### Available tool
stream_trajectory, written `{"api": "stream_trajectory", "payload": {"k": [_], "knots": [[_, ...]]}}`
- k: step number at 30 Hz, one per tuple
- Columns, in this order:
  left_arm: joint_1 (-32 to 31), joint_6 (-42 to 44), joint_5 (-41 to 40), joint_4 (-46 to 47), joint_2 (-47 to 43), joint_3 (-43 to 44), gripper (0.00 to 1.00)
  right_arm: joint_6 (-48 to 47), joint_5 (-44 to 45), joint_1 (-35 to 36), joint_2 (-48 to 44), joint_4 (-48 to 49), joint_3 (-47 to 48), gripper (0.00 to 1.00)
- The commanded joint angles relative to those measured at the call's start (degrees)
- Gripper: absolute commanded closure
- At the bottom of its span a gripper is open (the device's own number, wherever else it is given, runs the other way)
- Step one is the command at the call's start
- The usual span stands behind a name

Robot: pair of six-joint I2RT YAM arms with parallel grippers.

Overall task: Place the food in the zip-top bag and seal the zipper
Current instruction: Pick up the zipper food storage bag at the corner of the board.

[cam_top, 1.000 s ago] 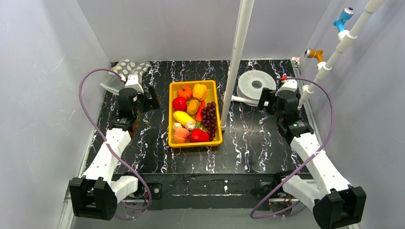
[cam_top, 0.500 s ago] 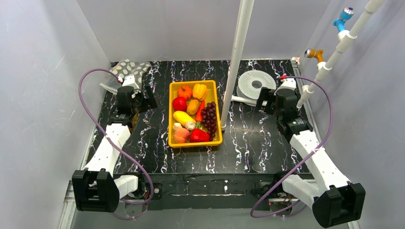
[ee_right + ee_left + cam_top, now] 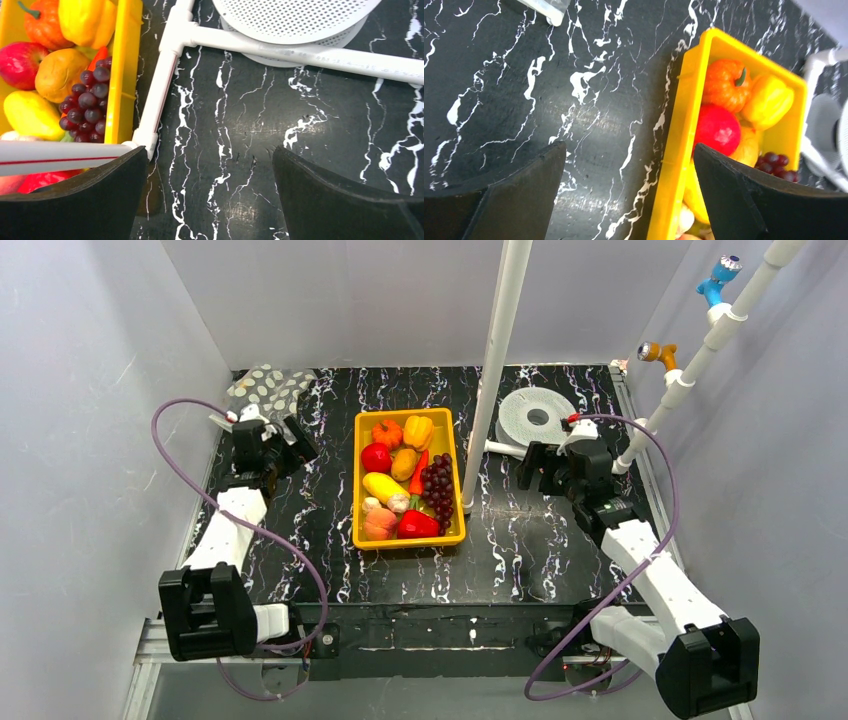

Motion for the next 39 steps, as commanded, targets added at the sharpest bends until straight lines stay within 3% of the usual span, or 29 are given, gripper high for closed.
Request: {"api": "stream_trajectory", "payload": {"k": [1,9,22,24,28,30,36,39], "knots": [[5.5,-10.5,4.0,8.0,1.2,-2.2,0.01,0.4,-5.5,0.1,-3.2,8.3,-3.1,0.0],[14.6,-25.7,10.4,28.8,9.7,-7.2,0.0,3.1,-6.6,0.1,-5.2,11.5,-5.4,0.0],[19.3,-24.4,10.6,38.9,25.8,-2.5,0.07,3.8,-6.1,0.4,-8.3,11.7,-6.1,0.0],[19.4,-26.0,7.1,43.0,27.4,-4.2,0.07,3.8,-6.0,0.7,-8.3,11.7,-6.0,0.0],[19.3,-28.2,1.6,61.1,31.4,-8.7,0.09,3.7,-5.9,1.0,-8.1,11.8,-6.0,0.0],[19.3,-29.2,1.2,64.0,33.6,-8.0,0.1,3.7,-5.9,1.1,-8.0,11.8,-6.0,0.0],[18.7,-30.7,1.1,69.1,40.0,-3.2,0.19,3.6,-5.9,1.1,-7.5,11.7,-6.0,0.0],[18.7,-31.6,1.0,70.0,42.5,-0.9,0.28,3.6,-5.9,1.2,-6.9,11.7,-5.8,0.0]]}}
